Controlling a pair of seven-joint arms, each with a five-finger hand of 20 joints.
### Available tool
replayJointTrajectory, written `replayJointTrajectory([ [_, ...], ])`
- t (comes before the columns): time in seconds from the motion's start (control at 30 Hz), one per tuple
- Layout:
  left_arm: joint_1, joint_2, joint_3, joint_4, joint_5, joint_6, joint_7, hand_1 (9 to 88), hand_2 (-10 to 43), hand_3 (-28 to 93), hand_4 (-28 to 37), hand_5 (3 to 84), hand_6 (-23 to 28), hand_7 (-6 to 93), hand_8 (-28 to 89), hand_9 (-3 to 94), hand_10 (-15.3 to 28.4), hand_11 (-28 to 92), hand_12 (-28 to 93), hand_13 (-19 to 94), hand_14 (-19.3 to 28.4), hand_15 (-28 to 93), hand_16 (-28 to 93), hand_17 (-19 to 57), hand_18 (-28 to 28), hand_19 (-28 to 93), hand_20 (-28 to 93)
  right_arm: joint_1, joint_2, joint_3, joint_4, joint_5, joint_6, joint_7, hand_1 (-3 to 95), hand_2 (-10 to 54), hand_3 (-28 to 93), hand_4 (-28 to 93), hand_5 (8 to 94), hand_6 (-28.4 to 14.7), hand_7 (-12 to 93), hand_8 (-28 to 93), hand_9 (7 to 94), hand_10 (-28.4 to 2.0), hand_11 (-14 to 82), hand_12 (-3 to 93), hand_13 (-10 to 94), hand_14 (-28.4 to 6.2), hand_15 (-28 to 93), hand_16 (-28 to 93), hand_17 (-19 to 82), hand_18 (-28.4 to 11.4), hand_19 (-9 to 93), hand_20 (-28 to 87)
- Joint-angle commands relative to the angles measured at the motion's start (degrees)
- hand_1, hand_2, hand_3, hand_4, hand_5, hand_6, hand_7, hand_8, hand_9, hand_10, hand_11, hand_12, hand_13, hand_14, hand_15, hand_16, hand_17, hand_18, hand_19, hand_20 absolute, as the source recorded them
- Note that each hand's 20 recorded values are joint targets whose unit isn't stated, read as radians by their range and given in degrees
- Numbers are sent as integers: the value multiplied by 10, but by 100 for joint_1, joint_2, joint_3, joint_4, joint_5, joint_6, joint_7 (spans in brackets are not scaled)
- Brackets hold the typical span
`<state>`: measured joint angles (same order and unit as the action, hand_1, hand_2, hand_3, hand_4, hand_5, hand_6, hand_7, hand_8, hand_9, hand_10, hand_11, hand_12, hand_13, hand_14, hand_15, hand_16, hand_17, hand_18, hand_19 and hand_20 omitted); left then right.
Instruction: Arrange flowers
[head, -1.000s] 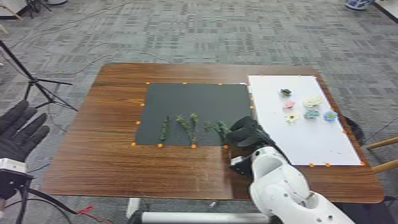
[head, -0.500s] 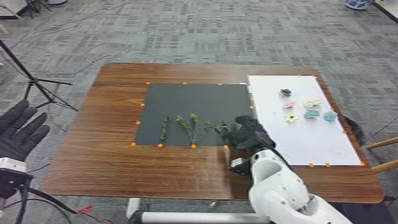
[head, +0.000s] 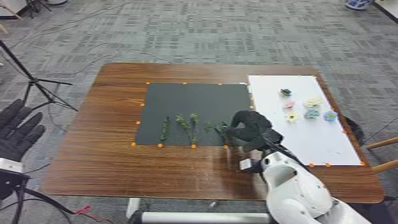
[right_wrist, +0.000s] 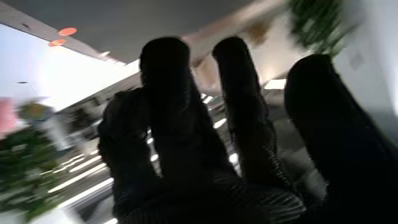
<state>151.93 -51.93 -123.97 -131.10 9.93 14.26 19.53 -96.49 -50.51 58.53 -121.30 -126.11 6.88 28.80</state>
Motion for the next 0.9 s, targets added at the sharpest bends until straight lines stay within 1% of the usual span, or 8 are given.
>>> replayJointTrajectory([
  [0.03, 90, -79, -27, -63, 34, -18, 27, 255, 146, 693, -274, 362, 79, 84, -56, 285, 125, 106, 151, 218, 134, 196, 2, -28, 112, 157, 132, -308, 214, 411, -339, -113, -1346, 49, 358, 37, 743, -216, 541, -45, 419, 59, 502, -245, 172, 174, 522, -192, 671, 268, 291, -266, 857, 401],
  [0.13, 95, -78, -37, -70, 51, -34, 32, 255, 146, 693, -275, 361, 78, 85, -56, 285, 125, 105, 150, 218, 134, 197, 2, -28, 113, 157, 133, -368, 216, 512, -405, -36, -1572, 100, 367, 38, 727, -215, 583, -44, 416, 84, 496, -246, 173, 178, 509, -197, 679, 271, 284, -269, 850, 415],
  [0.33, 103, -93, -55, -82, 46, -5, 33, 255, 146, 692, -275, 361, 79, 84, -57, 286, 126, 107, 151, 217, 134, 198, 2, -29, 112, 151, 131, -427, 65, 736, -459, 223, -2218, -19, 373, 56, 714, -210, 630, -42, 391, 86, 509, -241, 184, 181, 504, -200, 683, 273, 281, -269, 843, 425],
  [0.43, 97, -108, -43, -86, 45, 3, 30, 255, 146, 692, -276, 362, 79, 84, -56, 286, 126, 107, 150, 217, 134, 198, 2, -30, 112, 151, 132, -432, -1, 756, -450, 257, -2376, -60, 375, 59, 711, -209, 638, -42, 384, 94, 511, -239, 187, 181, 503, -201, 684, 275, 278, -270, 839, 429],
  [0.7, 85, -91, -35, -85, 43, 11, 3, 256, 147, 691, -278, 362, 79, 85, -56, 286, 126, 108, 150, 218, 134, 198, 2, -31, 112, 152, 133, -432, -185, 884, -467, 475, -2915, -146, 368, 76, 714, -206, 687, -41, 353, 84, 563, -229, 203, 185, 507, -205, 684, 284, 278, -272, 833, 439],
  [0.73, 79, -82, -31, -80, 41, 18, 2, 255, 147, 691, -278, 362, 79, 85, -56, 286, 126, 108, 150, 218, 134, 198, 2, -31, 112, 152, 133, -423, -195, 882, -451, 507, -2932, -157, 366, 78, 714, -205, 691, -41, 338, 72, 569, -227, 207, 188, 508, -205, 684, 286, 278, -272, 832, 441],
  [0.83, 67, -55, -20, -67, 28, 13, -9, 255, 147, 692, -277, 361, 79, 85, -56, 286, 125, 108, 150, 218, 134, 198, 2, -31, 112, 152, 132, -395, -213, 839, -412, 504, -2941, -151, 345, 101, 728, -198, 697, -38, 204, -44, 585, -222, 216, 192, 510, -205, 681, 299, 277, -275, 826, 449],
  [0.9, 72, -49, -20, -71, 18, 32, -11, 255, 147, 692, -278, 361, 79, 85, -56, 286, 126, 109, 150, 217, 134, 199, 2, -31, 112, 152, 132, -379, -240, 807, -389, 507, -2939, -169, 339, 109, 732, -192, 697, -37, 176, -93, 596, -217, 219, 193, 511, -206, 680, 302, 276, -275, 824, 451],
])
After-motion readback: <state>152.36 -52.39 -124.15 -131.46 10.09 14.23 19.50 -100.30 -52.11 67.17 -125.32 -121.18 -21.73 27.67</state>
